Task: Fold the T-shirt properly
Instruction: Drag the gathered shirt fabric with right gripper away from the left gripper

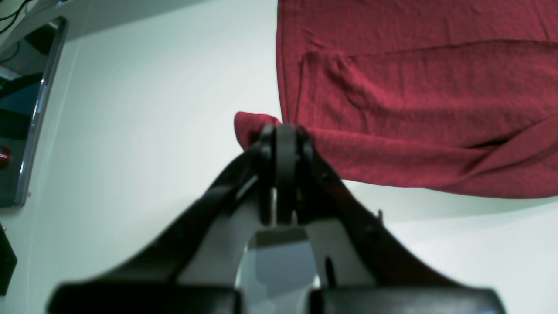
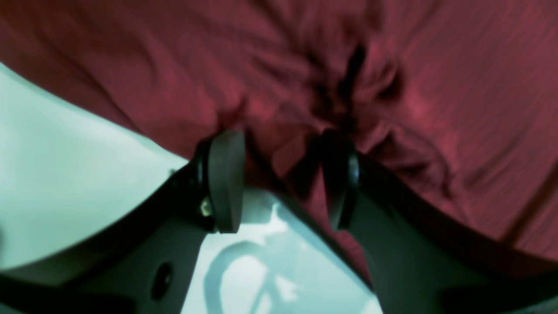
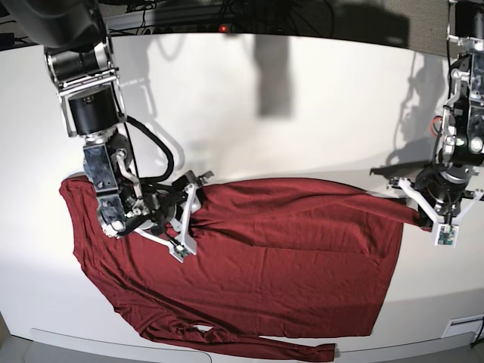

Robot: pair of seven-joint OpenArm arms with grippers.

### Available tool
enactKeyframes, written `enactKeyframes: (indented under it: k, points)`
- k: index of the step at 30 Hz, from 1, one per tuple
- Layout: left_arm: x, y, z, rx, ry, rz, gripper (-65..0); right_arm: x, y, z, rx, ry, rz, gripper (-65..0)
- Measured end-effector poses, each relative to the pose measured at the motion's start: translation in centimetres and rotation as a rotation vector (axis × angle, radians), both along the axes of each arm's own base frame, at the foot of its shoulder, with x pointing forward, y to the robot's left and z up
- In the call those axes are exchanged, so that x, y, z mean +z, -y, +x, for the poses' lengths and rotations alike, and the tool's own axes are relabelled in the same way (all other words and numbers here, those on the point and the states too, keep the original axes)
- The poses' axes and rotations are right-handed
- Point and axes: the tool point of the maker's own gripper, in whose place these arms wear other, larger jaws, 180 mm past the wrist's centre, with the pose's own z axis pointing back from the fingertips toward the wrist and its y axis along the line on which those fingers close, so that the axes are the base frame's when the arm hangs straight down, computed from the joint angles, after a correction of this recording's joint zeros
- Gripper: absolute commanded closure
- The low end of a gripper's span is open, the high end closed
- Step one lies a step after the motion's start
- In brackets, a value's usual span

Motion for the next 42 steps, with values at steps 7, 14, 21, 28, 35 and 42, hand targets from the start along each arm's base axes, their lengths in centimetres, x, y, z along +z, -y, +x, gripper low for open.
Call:
enactKeyframes:
  k: [7,14,21,28,35,42]
  points:
    - [0.0,0.0,0.0,0.000,0.000,-0.001,0.0,0.4,-0.6,0.5,0.002,0.005,0.012,-10.2]
    - [0.0,0.0,0.0,0.000,0.000,0.000,0.0,1.2,-0.3,1.3,0.001,0.016,-0.003,0.0]
    - [0.0,0.0,0.0,0.000,0.000,-0.001,0.0,2.6,-0.2,2.5,0.000,0.035,-0.005,0.0]
    - [0.2,0.0,0.1,0.000,0.008,0.005,0.0,3.5,-0.1,3.2,0.000,0.049,-0.008,0.0]
    - [0.5,0.0,0.3,-0.004,0.026,0.006,0.0,5.1,-0.3,3.8,0.015,0.084,-0.022,0.0]
    - [0.5,0.0,0.3,-0.005,0.029,0.005,0.0,7.9,0.2,4.6,-0.008,0.142,-0.017,0.0]
